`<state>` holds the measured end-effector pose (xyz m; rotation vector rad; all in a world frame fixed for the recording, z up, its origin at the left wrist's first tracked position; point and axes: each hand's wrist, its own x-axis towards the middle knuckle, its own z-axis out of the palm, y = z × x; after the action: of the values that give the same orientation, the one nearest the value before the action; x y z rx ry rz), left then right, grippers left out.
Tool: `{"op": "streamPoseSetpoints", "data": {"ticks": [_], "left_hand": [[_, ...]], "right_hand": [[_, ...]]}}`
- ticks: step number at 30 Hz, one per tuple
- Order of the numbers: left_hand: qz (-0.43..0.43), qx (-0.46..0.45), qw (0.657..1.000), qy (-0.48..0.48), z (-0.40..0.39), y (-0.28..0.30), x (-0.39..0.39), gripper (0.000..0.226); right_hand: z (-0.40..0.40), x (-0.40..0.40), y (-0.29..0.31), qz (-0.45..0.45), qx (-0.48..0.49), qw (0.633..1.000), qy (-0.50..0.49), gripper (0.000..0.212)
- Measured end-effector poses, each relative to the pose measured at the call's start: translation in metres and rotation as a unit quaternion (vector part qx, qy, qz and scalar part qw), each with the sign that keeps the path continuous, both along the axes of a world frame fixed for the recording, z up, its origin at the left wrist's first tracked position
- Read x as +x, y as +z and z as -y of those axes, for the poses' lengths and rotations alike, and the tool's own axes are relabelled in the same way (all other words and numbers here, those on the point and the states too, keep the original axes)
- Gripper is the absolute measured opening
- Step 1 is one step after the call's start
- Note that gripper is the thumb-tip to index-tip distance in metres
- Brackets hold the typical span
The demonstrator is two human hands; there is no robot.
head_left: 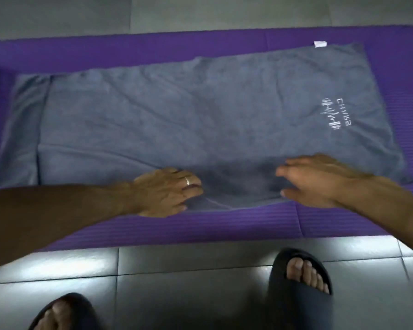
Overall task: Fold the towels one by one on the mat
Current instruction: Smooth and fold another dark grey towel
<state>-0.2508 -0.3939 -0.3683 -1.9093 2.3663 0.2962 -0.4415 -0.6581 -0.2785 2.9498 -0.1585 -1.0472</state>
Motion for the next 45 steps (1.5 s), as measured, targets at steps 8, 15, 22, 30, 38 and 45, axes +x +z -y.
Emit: {"op": "streamPoseSetpoints", "data": {"ticks": [8, 15, 22, 30, 38, 45], "left_hand": [[0.037, -0.041, 0.984, 0.167, -0.148, -0.014, 0.046, 0.055], [0.010, -0.171, 0.949, 0.266, -0.199, -0.026, 0.040, 0.028], [0.044, -0.180, 0.932, 0.311, -0.261, -0.032, 0.059, 0.027], [0.028, -0.128, 0.865, 0.483, -0.322, -0.014, 0.054, 0.059], [-0.002, -0.072, 0.860, 0.506, -0.379, 0.001, 0.068, 0.047], [-0.008, -0.095, 0.811, 0.578, -0.370, 0.004, 0.050, 0.031]], "right_hand": [[-0.105, 0.075, 0.014, -0.035, 0.025, 0.994, 0.105, 0.041], [-0.266, 0.134, -0.058, 0.172, 0.167, 0.971, -0.007, 0.039], [-0.336, 0.138, -0.089, 0.267, 0.083, 0.955, -0.098, 0.014], [-0.377, 0.179, -0.060, 0.200, 0.165, 0.966, -0.008, 0.039], [-0.406, 0.240, -0.071, 0.182, 0.209, 0.961, 0.012, 0.046], [-0.404, 0.280, -0.076, 0.202, 0.194, 0.956, 0.083, 0.033]]}}
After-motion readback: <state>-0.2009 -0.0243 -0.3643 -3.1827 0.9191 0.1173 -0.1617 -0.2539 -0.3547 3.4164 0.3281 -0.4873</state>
